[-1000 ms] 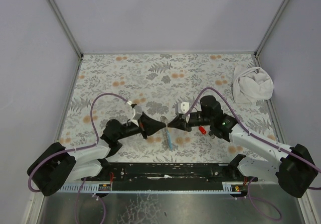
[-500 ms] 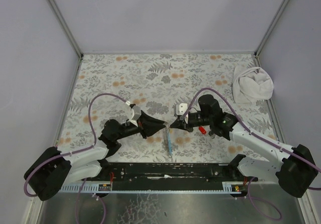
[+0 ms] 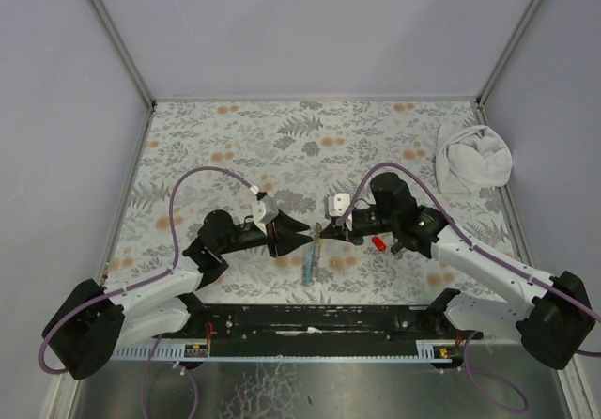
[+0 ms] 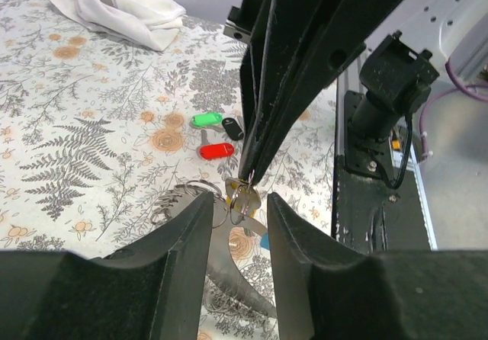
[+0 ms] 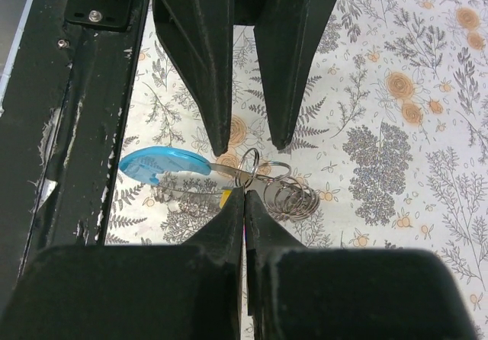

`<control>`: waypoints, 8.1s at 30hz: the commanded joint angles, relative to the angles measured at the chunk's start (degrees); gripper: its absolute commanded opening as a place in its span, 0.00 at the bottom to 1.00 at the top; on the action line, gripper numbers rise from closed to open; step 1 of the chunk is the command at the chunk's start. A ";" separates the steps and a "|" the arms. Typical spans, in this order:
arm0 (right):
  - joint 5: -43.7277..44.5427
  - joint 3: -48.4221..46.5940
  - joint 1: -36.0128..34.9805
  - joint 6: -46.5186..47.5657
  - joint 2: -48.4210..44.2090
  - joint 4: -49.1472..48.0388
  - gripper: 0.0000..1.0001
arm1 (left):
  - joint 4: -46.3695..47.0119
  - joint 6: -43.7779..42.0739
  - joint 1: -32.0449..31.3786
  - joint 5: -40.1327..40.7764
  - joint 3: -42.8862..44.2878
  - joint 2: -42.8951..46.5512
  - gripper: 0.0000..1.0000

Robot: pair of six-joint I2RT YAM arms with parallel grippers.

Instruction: Put the keys on the keyring

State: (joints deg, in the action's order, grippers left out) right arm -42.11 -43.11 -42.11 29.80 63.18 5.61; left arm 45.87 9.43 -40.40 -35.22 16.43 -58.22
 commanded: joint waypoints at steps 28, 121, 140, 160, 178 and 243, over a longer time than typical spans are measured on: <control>-4.66 -6.50 -0.43 7.24 1.77 5.24 0.00 | -16.54 -14.64 2.58 -18.88 11.22 -5.86 0.22; 8.53 -8.76 -6.75 10.92 2.19 7.26 0.00 | -11.77 -12.96 3.14 -13.99 6.46 -1.23 0.32; 5.71 -10.60 -6.75 11.07 3.50 8.72 0.00 | -12.64 -13.02 3.14 -16.17 8.70 -3.69 0.21; 12.17 -1.89 -6.76 6.15 -4.47 5.88 0.00 | -5.39 -5.66 5.02 -13.31 5.30 -1.85 0.00; 9.08 3.98 -6.69 2.11 -1.55 -5.80 0.00 | 11.76 16.44 4.41 7.15 -0.14 -3.25 0.00; 6.13 -10.89 -6.92 13.02 3.07 11.86 0.00 | -9.21 -12.58 3.91 -14.63 6.79 -2.71 0.35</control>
State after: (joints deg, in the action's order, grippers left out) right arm -33.34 -50.85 -48.64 41.10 66.13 16.19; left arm 40.69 1.87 -36.71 -45.15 20.29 -61.28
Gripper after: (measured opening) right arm 0.012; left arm 0.360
